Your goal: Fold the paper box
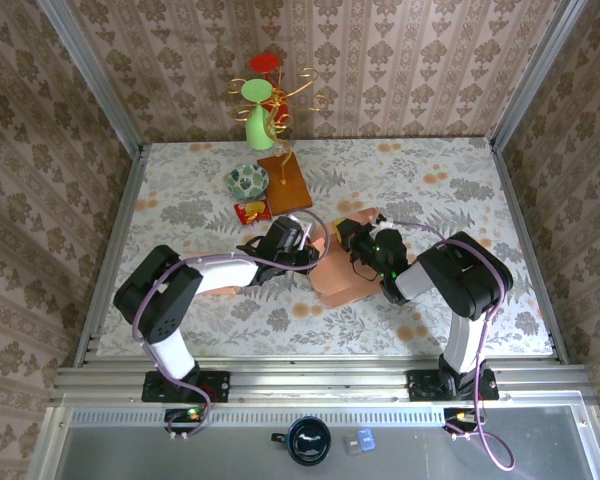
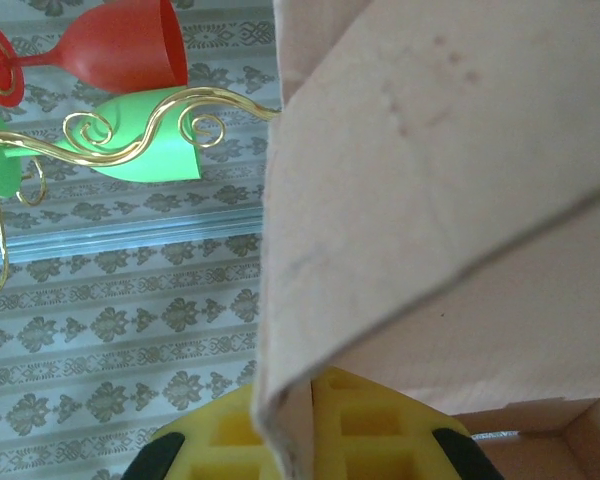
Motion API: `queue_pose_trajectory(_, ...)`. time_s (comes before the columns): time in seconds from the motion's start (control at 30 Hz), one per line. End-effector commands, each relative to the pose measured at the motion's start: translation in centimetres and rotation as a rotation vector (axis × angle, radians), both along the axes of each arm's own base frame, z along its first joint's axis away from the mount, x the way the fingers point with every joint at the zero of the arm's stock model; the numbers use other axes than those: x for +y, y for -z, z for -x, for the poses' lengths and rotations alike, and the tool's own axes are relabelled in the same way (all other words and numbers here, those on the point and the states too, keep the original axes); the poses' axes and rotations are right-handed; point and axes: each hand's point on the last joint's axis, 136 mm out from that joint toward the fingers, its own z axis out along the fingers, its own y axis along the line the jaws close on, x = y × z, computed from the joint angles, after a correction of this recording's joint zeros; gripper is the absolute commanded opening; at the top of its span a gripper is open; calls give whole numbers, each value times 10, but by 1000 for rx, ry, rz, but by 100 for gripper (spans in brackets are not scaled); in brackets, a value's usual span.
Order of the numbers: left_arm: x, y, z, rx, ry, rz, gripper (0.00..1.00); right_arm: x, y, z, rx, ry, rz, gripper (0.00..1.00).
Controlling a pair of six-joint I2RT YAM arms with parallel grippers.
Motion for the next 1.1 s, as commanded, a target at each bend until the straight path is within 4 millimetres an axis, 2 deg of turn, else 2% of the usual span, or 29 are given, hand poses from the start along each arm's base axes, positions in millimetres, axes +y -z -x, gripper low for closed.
queue_pose_trajectory(0.0, 1, 9, -10, 9, -67, -22, 26, 13, 19, 10, 57, -41, 9, 0)
queue_pose_trajectory(0.23, 3, 12, -16, 14, -156, -67, 24, 17, 24, 13, 77, -33, 0, 0)
queue_pose_trajectory(0.5, 9, 14, -23, 25, -284, -84, 14, 19, 22, 10, 92, -9, -34, 0)
queue_pose_trajectory(0.8, -2, 16, -24, 33, -301, -86, 7, 24, 22, 10, 126, 16, -76, 0)
queue_pose_trajectory(0.93, 0, 16, -25, 36, -337, -114, 0, 26, 22, 13, 149, 30, -70, 0)
queue_pose_trajectory(1.0, 4, 16, -26, 41, -362, -139, 0, 26, 19, 14, 154, 35, -63, 0)
queue_pose_trajectory(1.03, 7, 15, -26, 43, -372, -152, 0, 25, 18, 14, 161, 37, -56, 1)
queue_pose_trajectory(1.07, 10, 14, -25, 45, -382, -160, 0, 24, 17, 16, 169, 40, -46, 6)
